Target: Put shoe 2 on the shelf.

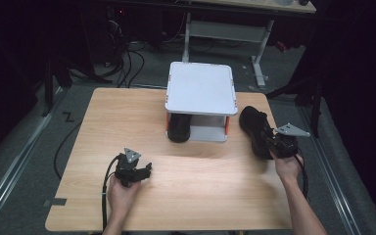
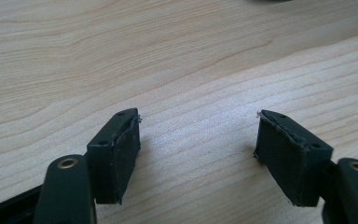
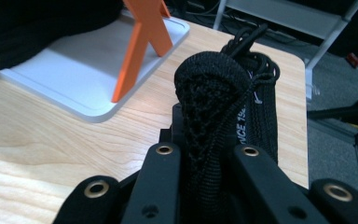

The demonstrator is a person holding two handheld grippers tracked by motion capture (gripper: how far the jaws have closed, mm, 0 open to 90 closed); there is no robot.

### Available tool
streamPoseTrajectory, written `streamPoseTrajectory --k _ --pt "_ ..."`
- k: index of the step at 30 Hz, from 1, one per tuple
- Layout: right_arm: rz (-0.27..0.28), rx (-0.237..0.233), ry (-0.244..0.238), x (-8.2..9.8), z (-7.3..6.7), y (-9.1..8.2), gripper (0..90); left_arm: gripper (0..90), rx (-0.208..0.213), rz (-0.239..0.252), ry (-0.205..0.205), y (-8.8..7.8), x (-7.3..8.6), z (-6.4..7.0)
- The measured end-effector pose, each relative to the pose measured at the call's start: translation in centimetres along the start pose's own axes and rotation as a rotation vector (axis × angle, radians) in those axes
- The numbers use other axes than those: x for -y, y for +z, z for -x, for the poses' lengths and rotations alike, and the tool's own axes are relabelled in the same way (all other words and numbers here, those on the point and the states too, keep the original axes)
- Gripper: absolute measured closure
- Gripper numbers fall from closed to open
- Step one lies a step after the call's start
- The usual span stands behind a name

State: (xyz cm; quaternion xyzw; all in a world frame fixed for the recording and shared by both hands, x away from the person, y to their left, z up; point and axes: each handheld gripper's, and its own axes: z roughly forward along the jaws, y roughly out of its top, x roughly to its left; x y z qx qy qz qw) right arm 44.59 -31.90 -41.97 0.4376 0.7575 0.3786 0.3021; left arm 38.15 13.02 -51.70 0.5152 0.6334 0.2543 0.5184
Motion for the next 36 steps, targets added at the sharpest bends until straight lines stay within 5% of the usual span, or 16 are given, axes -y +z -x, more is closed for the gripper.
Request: streamPoseTrajectory --k 15,28,36 --pt "0.063 -0.031 -0.053 -0.2 -2.2 -4.1 85.3 30.8 0.001 0.0 0.0 0.0 0.0 0.0" --pt "0.07 -0.068 -0.084 1.7 -4.0 -7.7 85.3 30.7 0.0 0.0 0.0 0.0 0.0 0.0" --pt "0.082 -0.124 -0.12 2.5 -6.2 -9.6 85.3 30.7 -0.001 0.001 0.0 0.0 0.0 0.0"
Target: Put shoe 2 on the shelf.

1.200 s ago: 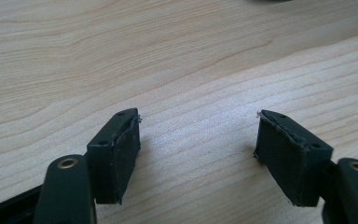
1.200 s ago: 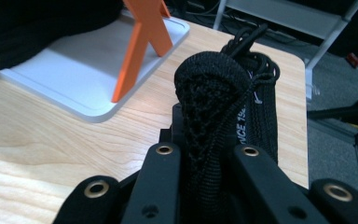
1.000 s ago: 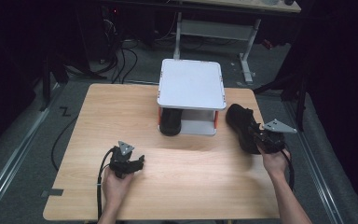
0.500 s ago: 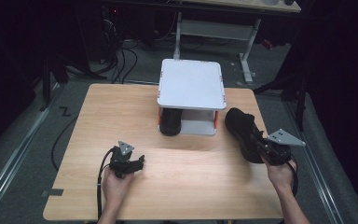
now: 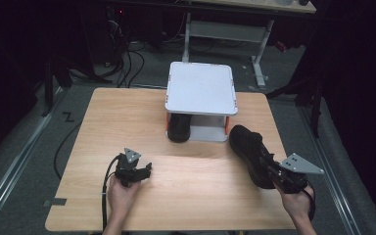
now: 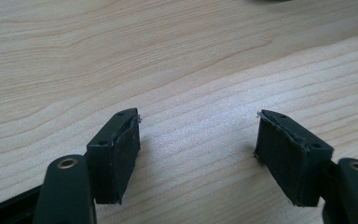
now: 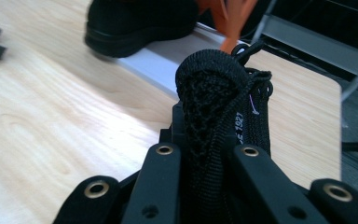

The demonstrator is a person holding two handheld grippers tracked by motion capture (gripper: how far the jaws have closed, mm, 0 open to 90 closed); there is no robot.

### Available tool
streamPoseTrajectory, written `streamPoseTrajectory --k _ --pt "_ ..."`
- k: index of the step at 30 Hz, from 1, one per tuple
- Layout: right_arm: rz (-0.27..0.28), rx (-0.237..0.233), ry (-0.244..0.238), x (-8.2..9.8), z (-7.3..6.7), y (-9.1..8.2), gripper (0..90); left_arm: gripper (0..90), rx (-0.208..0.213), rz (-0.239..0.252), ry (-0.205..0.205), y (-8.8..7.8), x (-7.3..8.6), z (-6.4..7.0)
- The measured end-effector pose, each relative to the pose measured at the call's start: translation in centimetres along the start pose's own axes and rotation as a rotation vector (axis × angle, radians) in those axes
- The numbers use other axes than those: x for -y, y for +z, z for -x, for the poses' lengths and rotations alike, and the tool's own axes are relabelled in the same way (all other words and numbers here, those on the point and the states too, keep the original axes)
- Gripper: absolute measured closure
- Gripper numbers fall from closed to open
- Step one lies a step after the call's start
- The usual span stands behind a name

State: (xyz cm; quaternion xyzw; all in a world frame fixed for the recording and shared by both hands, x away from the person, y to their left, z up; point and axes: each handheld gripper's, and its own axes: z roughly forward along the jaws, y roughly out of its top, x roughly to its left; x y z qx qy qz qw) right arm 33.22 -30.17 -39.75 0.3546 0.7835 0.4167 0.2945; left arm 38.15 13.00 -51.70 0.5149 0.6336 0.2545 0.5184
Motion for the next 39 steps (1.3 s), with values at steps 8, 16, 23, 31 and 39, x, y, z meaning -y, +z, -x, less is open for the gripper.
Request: streamPoseTrajectory --k 8,16,23,31,39 --pt "-0.002 -0.051 -0.021 -0.2 -1.7 0.3 85.3 30.8 0.0 0.0 -0.001 0.0 0.0 0.0" --pt "0.018 -0.098 -0.031 -1.2 -3.0 1.5 85.3 31.6 0.0 0.002 -0.002 0.0 0.0 0.0" --pt "0.04 -0.113 -0.009 -2.7 -3.8 3.9 85.2 31.7 0.0 0.001 -0.002 0.0 0.0 0.0" --pt "0.031 -0.075 0.001 -3.7 -4.4 6.4 85.2 27.3 0.018 -0.013 -0.005 0.1 -0.1 0.0" --pt "0.006 -0.05 0.025 -4.3 -5.1 8.7 84.8 25.8 0.025 -0.012 -0.058 0.3 -0.5 -0.1"
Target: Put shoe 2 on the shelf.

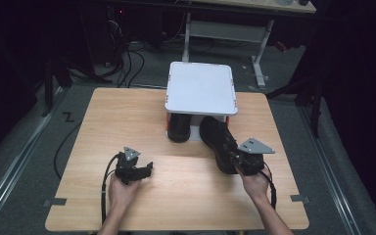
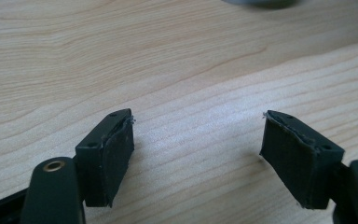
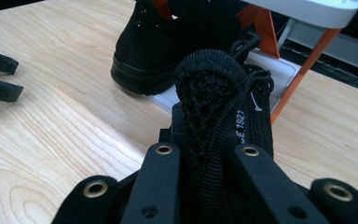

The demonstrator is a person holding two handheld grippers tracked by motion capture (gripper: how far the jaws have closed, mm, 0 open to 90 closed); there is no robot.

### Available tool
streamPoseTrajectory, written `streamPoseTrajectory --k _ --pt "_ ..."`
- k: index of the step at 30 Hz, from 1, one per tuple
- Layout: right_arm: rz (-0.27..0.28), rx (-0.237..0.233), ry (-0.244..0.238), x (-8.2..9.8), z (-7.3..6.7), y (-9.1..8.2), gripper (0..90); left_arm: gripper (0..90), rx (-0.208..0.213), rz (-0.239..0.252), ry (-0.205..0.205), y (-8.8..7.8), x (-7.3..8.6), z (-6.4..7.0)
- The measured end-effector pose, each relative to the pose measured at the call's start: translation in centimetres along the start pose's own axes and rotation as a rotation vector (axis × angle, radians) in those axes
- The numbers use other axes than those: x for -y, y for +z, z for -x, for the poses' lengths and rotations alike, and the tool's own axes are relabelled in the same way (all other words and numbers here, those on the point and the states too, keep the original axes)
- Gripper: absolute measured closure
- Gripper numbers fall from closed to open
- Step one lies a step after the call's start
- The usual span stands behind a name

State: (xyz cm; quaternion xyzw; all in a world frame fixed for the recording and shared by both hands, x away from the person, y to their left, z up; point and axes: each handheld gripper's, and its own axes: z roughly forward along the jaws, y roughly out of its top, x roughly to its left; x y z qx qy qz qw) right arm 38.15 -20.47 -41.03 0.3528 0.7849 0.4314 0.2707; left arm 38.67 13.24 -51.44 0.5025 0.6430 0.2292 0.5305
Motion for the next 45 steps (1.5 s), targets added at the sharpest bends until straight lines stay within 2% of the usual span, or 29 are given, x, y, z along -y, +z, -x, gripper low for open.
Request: streamPoseTrajectory --k 2,4,5,6,11,12,21,24,27,29,35,39,41,45 --pt "-0.015 0.005 0.0 -0.1 -0.4 0.8 84.6 26.6 -0.008 -0.028 0.002 0.2 -0.3 0.2" --pt "-0.016 0.007 -0.003 -0.1 -0.5 0.9 84.6 26.6 -0.009 -0.034 -0.002 0.3 -0.6 0.3" --pt "-0.02 0.007 0.008 -0.2 -0.6 1.3 84.5 26.6 0.0 -0.021 -0.022 0.4 -1.2 0.7" --pt "-0.02 0.007 0.008 -0.2 -0.6 1.3 84.5 26.6 0.0 -0.021 -0.022 0.4 -1.2 0.7" --pt "-0.032 0.006 0.015 -0.2 -0.7 1.9 84.0 26.4 0.035 0.008 -0.026 0.6 -3.3 2.3" --pt "-0.032 0.008 0.018 -0.2 -0.7 2.0 83.9 26.6 0.044 0.014 -0.033 0.7 -3.7 2.7" --pt "-0.047 0.001 0.025 0.0 -0.8 2.8 83.4 27.9 0.119 0.075 -0.008 1.3 -8.4 7.0" --pt "-0.049 -0.003 0.034 0.0 -0.6 3.1 83.3 28.8 0.138 0.093 0.005 1.5 -9.6 8.2" --pt "-0.053 -0.005 0.044 0.0 -0.6 3.3 83.2 29.2 0.15 0.117 -0.001 1.9 -10.9 9.3" --pt "-0.059 -0.009 0.046 0.0 -0.6 3.6 82.9 29.8 0.148 0.125 0.005 2.5 -12.0 10.1" --pt "-0.065 -0.019 0.048 0.0 -0.7 4.1 82.5 30.3 0.125 0.137 0.027 3.9 -13.7 11.2" --pt "-0.068 -0.023 0.051 0.0 -0.8 4.3 82.5 31.4 0.106 0.153 0.013 5.0 -14.9 11.9" --pt "-0.069 -0.027 0.057 0.0 -0.8 4.4 82.4 31.6 0.093 0.152 -0.007 5.9 -15.6 12.1" --pt "-0.071 -0.033 0.061 -0.1 -0.7 4.5 82.3 32.3 0.082 0.152 -0.018 6.7 -15.8 12.2"
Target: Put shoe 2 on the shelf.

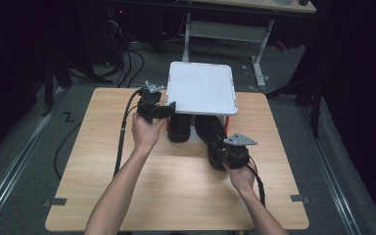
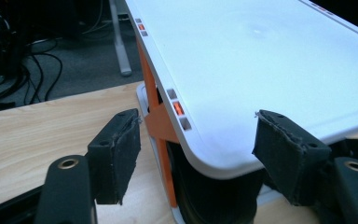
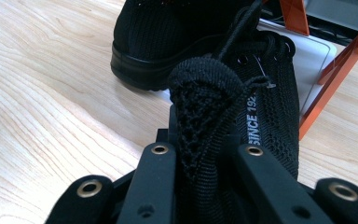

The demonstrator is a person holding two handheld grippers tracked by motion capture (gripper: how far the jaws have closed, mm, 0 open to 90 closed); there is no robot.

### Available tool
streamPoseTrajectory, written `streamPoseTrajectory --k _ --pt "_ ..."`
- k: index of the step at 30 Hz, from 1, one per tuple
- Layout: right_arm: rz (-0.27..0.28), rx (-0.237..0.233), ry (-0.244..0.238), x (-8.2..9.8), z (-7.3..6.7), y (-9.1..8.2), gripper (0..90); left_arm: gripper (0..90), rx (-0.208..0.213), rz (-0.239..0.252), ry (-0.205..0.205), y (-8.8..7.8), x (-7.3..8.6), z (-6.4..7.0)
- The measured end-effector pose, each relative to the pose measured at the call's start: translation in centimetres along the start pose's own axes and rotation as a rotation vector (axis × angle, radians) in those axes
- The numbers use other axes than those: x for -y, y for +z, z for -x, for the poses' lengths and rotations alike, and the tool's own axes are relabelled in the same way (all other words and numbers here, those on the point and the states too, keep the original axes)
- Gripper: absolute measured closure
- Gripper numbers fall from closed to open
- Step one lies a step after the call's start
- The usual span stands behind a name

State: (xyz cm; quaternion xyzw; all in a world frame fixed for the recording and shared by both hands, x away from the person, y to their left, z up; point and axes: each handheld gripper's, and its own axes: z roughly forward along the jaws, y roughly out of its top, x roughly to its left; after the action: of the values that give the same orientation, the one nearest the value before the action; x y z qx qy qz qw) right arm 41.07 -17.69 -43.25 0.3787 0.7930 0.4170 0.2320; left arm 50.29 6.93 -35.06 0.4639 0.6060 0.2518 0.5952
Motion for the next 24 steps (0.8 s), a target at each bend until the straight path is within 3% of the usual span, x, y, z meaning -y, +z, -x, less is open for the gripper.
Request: streamPoseTrajectory --k 5,11,18,21,22,24 --pt "0.0 0.006 0.011 -0.1 0.1 0.2 82.4 35.5 -0.029 -0.021 0.044 1.0 0.5 -0.1" --pt "0.003 0.01 0.042 -0.3 0.4 0.7 82.6 41.3 -0.007 -0.028 0.014 1.3 0.5 -0.1" --pt "-0.003 0.016 0.054 -0.6 0.2 2.1 82.2 47.3 0.021 -0.024 0.064 1.1 0.8 0.2" --pt "-0.006 0.018 0.062 -1.0 0.1 2.8 81.6 51.3 0.028 -0.04 0.03 1.1 0.7 0.2" --pt "-0.004 0.022 0.061 -1.2 0.1 3.1 81.3 51.1 0.032 -0.057 -0.002 1.2 0.6 0.2" --pt "-0.003 0.026 0.059 -1.3 0.1 3.3 81.2 50.7 0.031 -0.054 0.015 1.2 0.7 0.3"
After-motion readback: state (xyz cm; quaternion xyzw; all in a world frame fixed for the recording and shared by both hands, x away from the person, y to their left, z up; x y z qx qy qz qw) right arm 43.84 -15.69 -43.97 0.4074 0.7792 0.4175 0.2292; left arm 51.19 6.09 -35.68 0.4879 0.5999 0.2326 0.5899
